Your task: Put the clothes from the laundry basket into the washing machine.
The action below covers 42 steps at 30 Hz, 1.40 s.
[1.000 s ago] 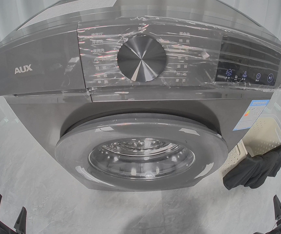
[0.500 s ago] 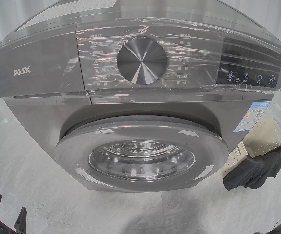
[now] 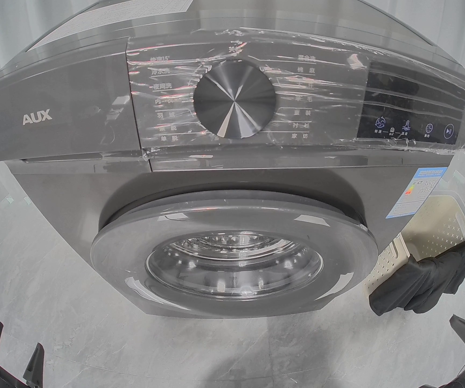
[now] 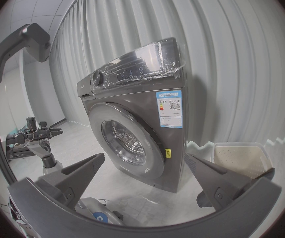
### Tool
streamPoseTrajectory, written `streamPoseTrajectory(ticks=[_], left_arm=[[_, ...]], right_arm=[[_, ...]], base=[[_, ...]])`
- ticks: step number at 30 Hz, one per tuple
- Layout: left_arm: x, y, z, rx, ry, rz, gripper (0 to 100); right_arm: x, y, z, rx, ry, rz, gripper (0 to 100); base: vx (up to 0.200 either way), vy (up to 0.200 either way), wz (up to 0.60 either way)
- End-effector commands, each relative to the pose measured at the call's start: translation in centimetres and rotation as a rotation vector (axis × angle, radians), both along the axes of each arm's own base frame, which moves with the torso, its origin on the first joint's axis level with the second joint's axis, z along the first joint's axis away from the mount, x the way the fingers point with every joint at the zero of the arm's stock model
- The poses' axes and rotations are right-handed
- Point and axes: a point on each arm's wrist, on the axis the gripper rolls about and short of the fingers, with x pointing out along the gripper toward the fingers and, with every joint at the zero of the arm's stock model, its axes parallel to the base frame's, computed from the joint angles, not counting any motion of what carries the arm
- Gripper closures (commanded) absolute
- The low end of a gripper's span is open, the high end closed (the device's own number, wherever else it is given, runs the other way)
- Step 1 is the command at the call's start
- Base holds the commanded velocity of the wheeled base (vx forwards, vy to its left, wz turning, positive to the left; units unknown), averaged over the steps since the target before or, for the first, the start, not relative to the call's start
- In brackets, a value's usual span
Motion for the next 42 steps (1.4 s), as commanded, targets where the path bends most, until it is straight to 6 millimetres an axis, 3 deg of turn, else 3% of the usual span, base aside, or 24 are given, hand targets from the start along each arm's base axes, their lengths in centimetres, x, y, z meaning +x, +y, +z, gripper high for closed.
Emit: streamPoseTrajectory(ticks=[1,7,14,29,42], left_arm=[[0.0,0.0,-0.5,0.001,-0.002,-0.001,0],[0.0,0.0,-0.5,-0.001,-0.002,-0.002,0],[0.0,0.0,-0.5,-0.001,-0.002,-0.002,0],[0.0,0.0,-0.5,-0.002,-0.002,-0.002,0],[0.0,0.0,-0.5,-0.004,-0.002,-0.004,0]], right_arm=[[5.9,0.6,0.3,-0.015,0.163,0.052,0],[9.5,3.0,0.1,-0.015,0.213,0.055,0],[11.8,6.5,0.3,0.105,0.252,-0.027,0],[12.6,7.8,-0.4,0.104,0.307,0.032,0],[15.4,9.5,-1.9,0.073,0.304,0.074,0]], base=[[0.0,0.0,0.0],[0.0,0.0,0.0],[0.0,0.0,0.0],[0.0,0.0,0.0],[0.0,0.0,0.0]])
